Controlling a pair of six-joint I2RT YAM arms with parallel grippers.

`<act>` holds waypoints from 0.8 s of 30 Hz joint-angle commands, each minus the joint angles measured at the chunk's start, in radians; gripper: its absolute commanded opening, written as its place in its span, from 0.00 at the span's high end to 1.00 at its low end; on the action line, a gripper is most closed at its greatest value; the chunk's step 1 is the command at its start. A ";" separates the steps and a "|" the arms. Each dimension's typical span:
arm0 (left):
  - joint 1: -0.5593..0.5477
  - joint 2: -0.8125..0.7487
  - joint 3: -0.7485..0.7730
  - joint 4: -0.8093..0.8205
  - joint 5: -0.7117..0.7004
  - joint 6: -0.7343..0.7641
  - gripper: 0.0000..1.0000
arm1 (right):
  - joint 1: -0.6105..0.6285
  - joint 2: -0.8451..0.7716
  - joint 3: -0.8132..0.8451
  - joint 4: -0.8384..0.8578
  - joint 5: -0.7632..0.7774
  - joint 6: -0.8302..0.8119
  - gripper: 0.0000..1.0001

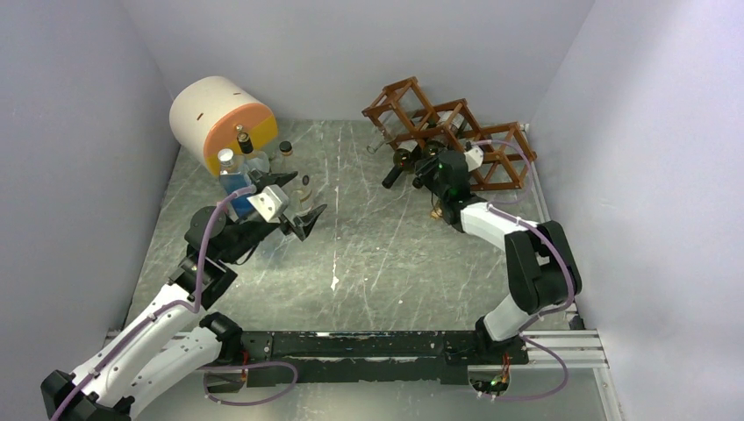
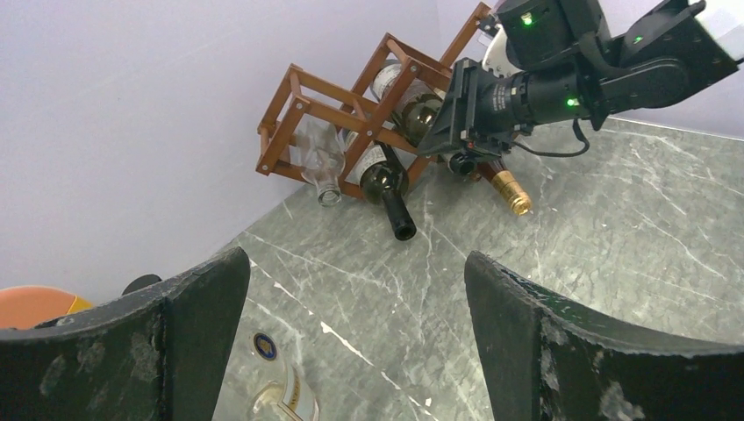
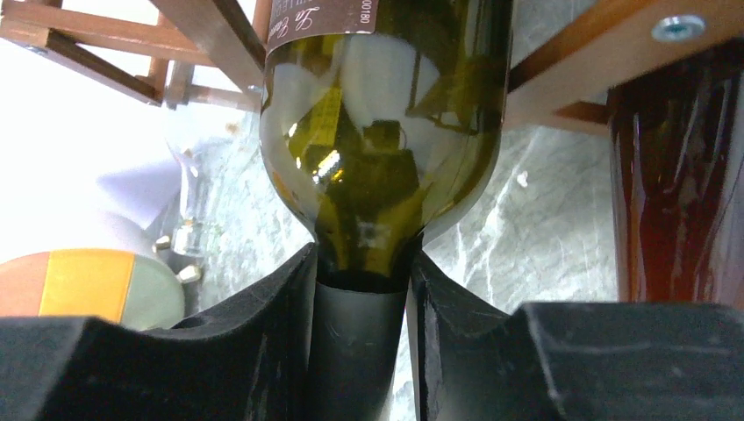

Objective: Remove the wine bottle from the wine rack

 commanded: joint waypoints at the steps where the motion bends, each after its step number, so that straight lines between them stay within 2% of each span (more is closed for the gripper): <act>1: -0.009 0.000 -0.010 0.027 -0.015 0.011 0.04 | 0.010 -0.088 -0.054 0.061 -0.026 0.020 0.83; 14: -0.010 0.012 -0.006 0.023 -0.005 0.009 0.05 | 0.030 -0.246 -0.201 0.044 -0.083 0.053 1.00; 24: -0.011 0.013 -0.006 0.023 -0.003 0.010 0.05 | 0.053 -0.446 -0.319 -0.033 -0.154 0.047 1.00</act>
